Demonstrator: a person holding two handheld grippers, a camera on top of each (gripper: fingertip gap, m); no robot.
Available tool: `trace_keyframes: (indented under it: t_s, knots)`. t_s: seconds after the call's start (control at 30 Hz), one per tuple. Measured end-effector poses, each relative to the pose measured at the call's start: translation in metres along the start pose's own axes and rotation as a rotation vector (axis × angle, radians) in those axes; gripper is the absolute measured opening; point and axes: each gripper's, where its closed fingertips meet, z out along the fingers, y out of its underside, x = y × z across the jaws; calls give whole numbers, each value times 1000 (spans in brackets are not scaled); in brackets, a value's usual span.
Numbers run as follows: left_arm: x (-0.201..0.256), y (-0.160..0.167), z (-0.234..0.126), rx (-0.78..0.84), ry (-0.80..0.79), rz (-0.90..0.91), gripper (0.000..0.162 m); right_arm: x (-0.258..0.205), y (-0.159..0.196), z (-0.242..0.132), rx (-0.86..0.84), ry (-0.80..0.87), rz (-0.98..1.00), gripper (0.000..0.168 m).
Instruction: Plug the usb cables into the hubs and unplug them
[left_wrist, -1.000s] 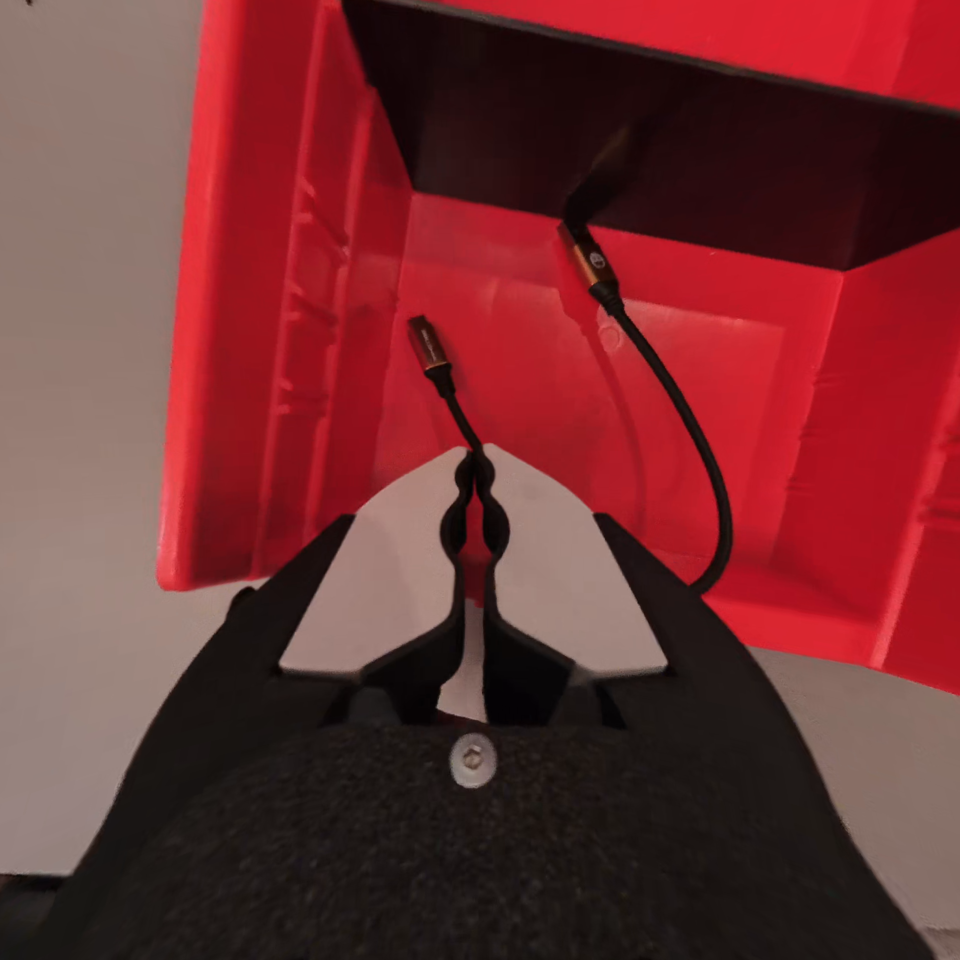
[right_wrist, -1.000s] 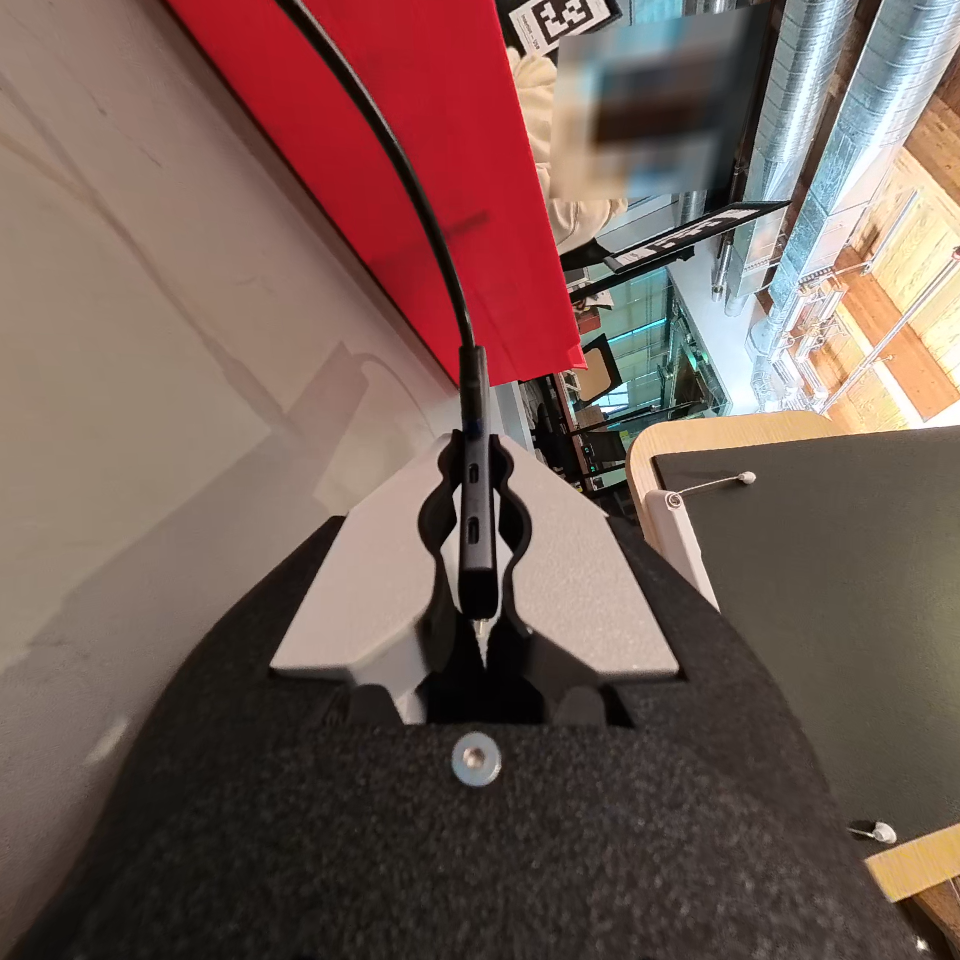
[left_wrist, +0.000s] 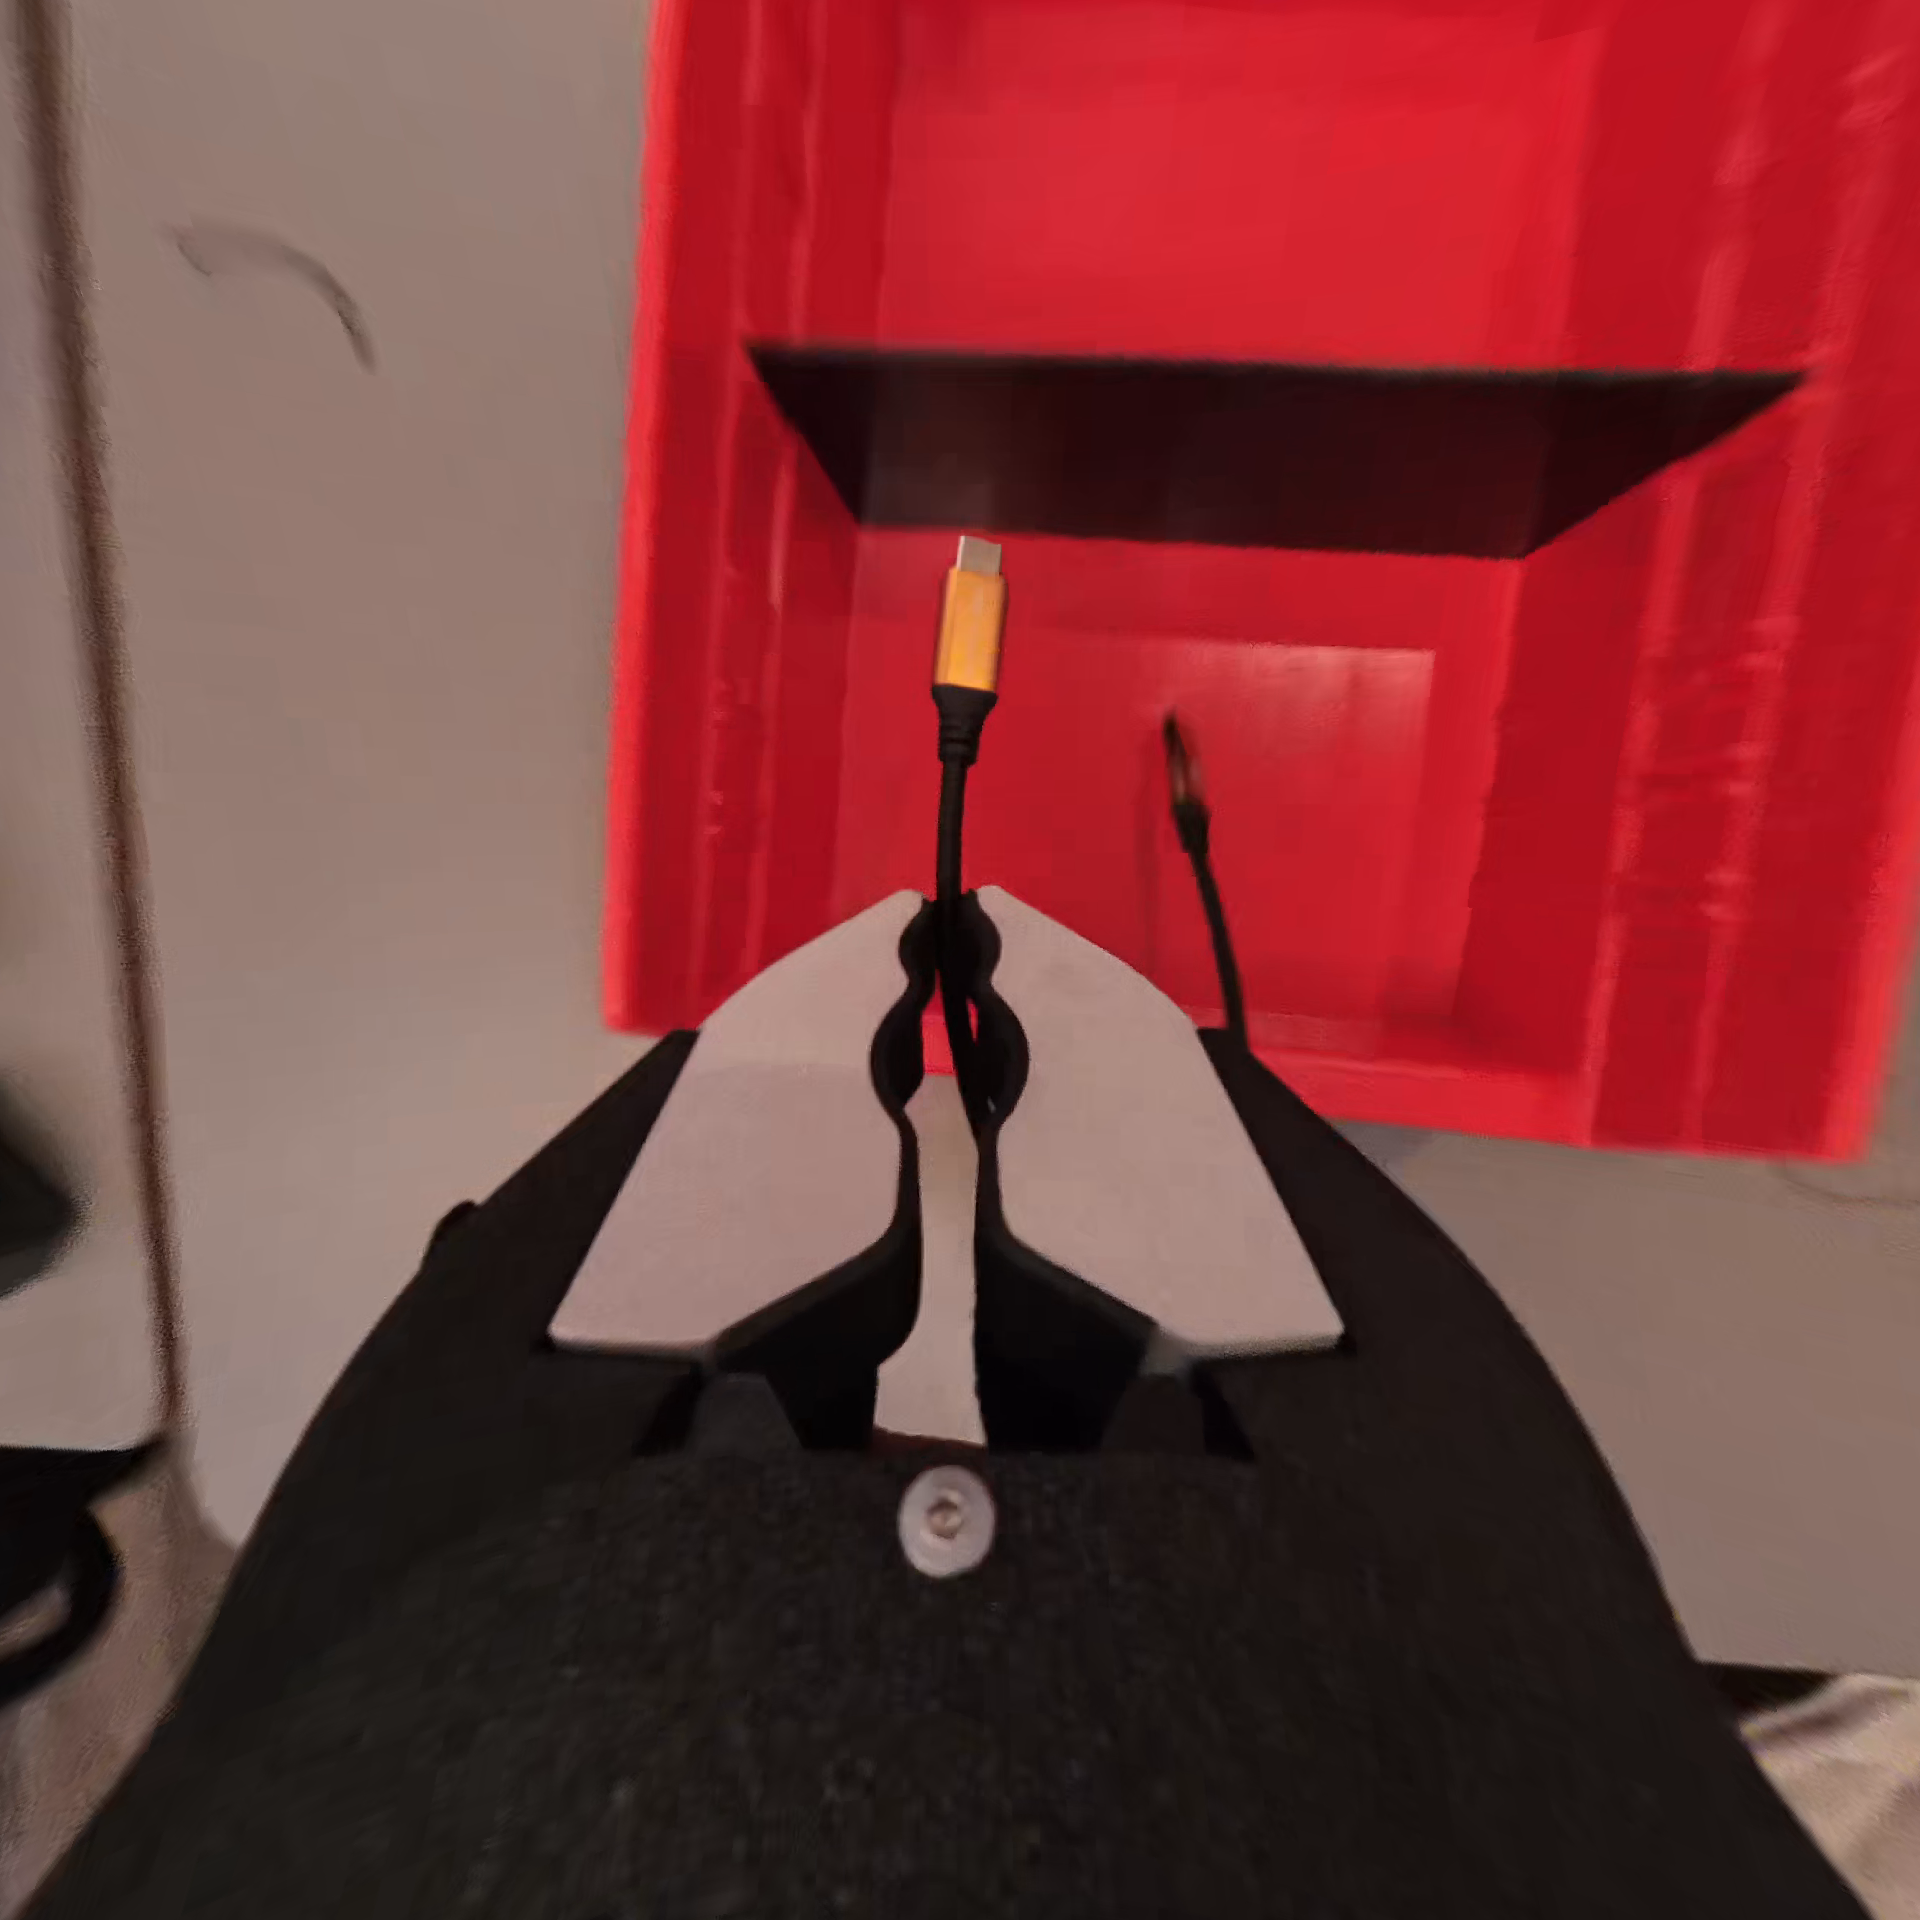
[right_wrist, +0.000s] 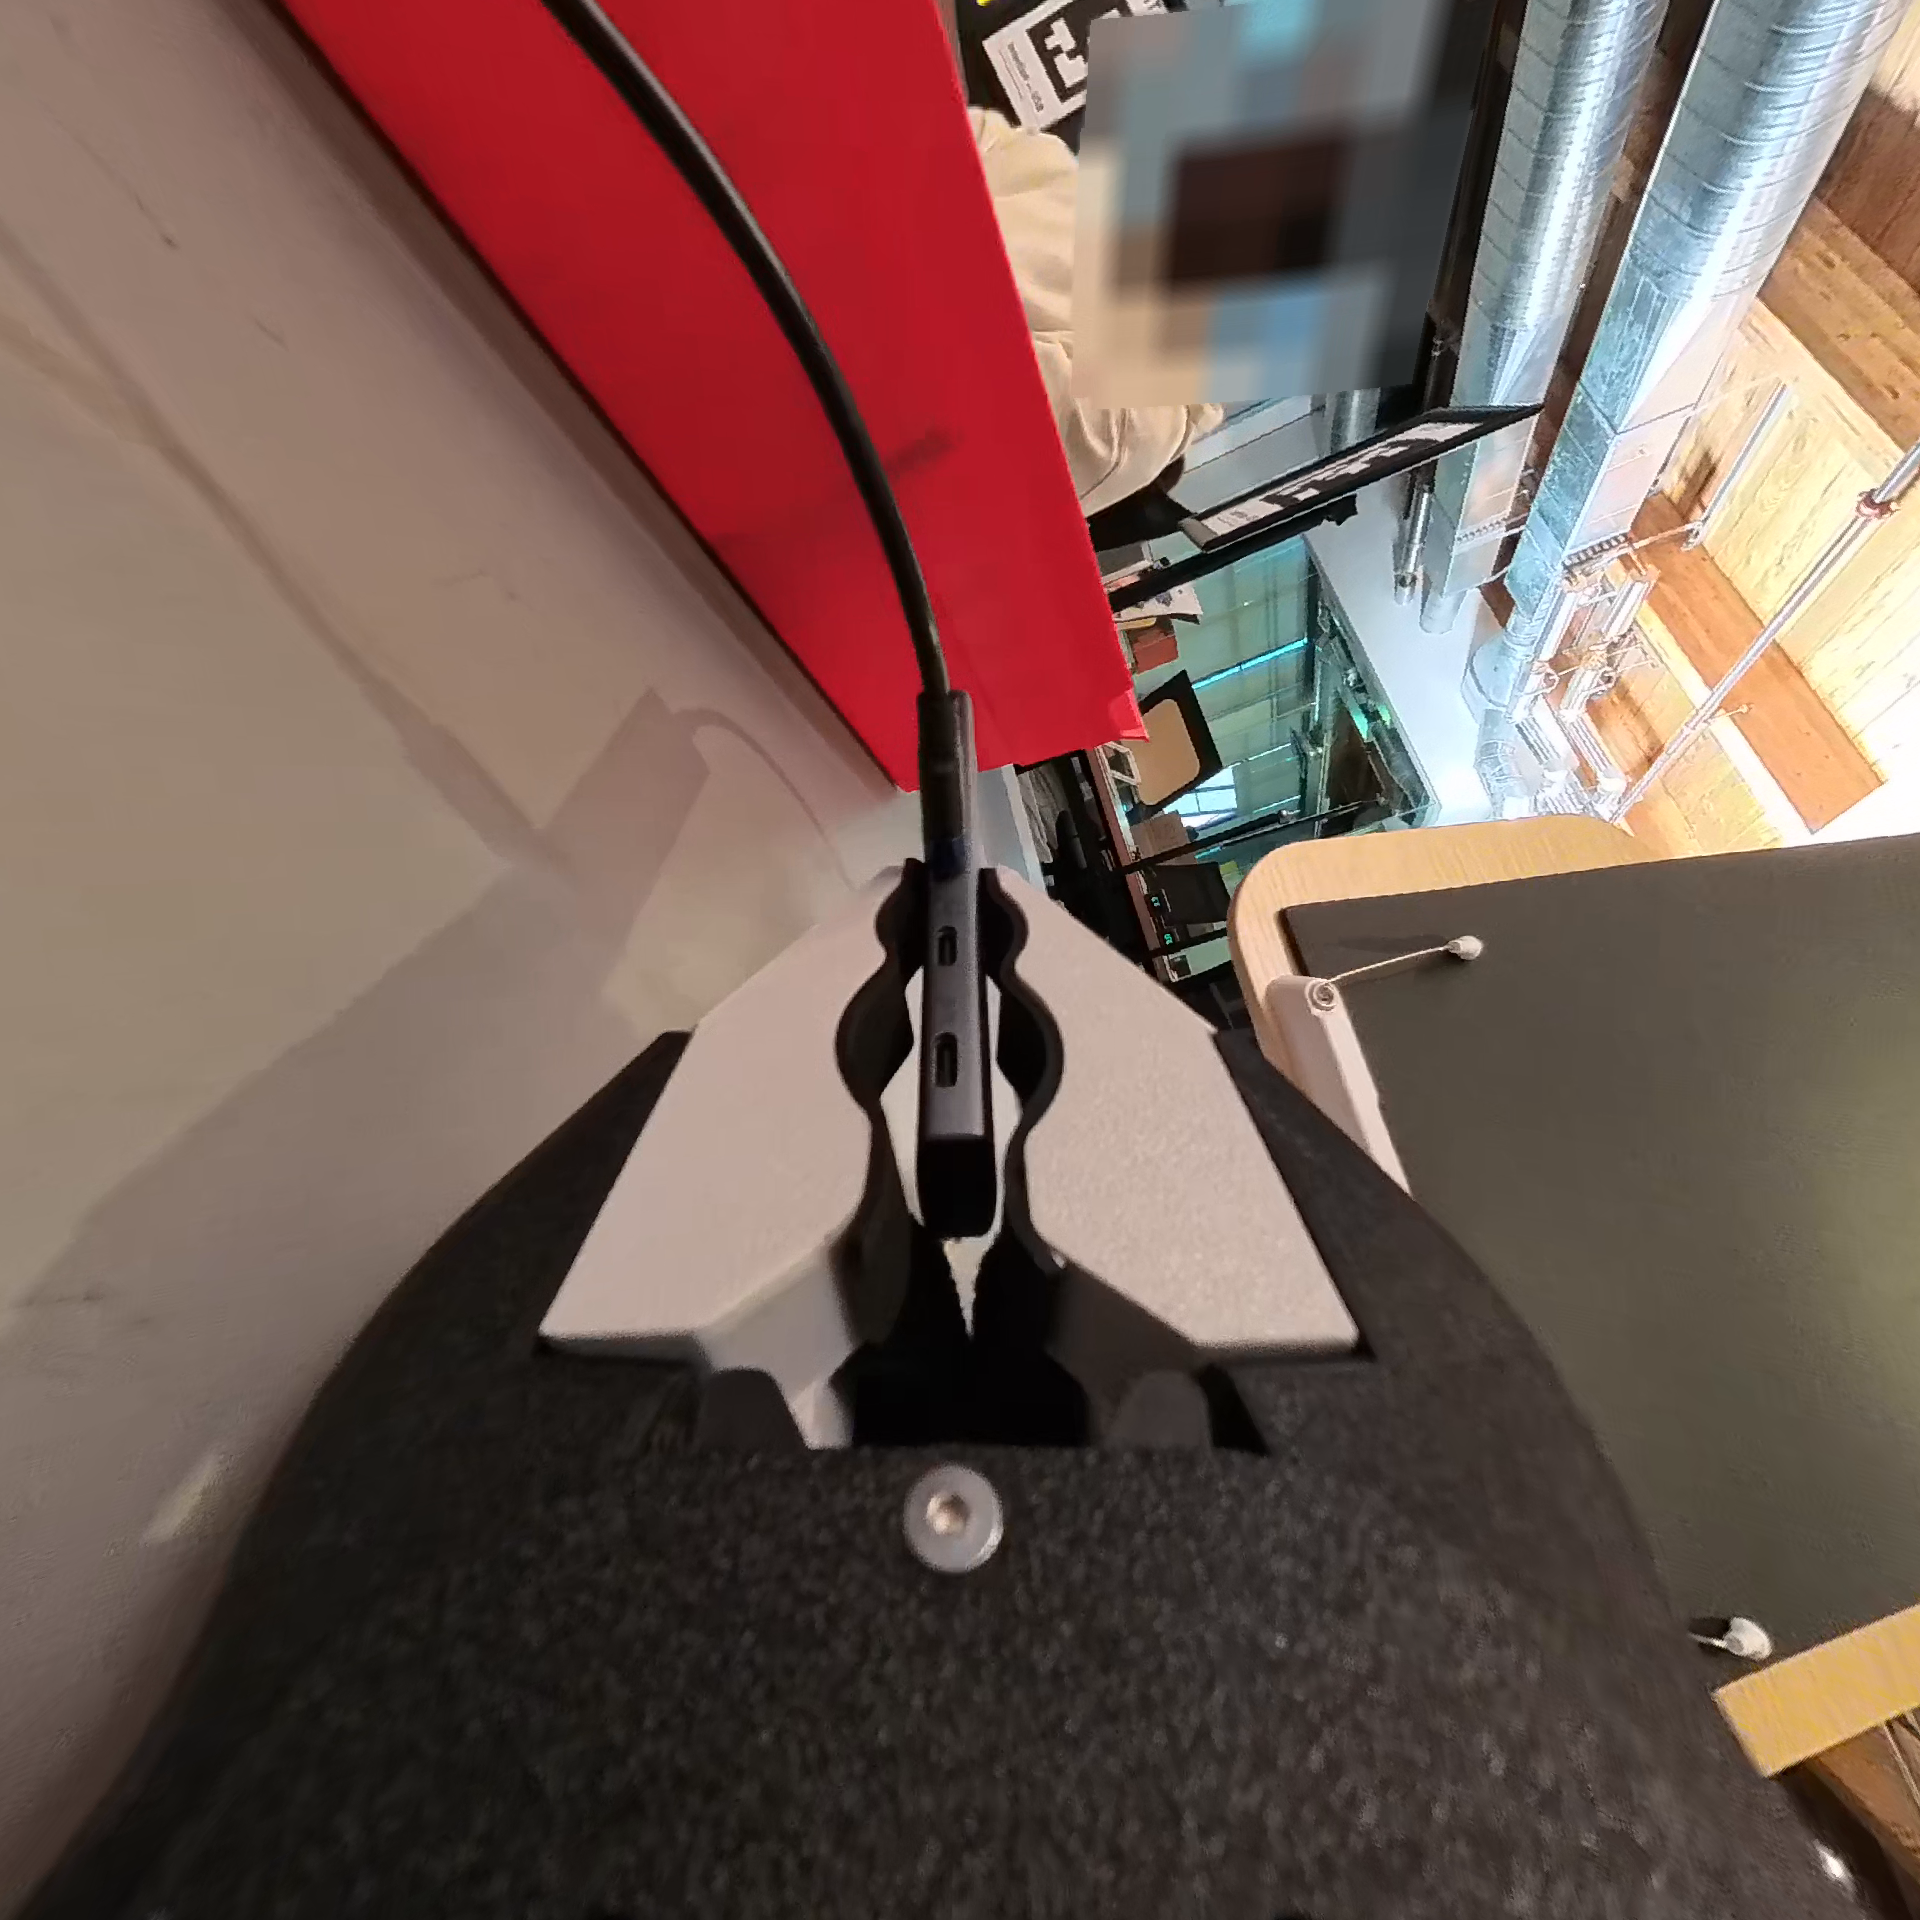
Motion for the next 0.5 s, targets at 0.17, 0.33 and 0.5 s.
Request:
trace_keyframes:
  t_s: [0.17,0.33,0.5]
  knots:
    - [56,-27,-108,247,79,241,3,5,0,0,2,23,6,7]
    - [153,-16,-136,201,278,471,3,3,1,1,-9,21,-8,7]
    - [230,13,-64,-15,378,578,3,1,1,0,-9,19,-21,7]
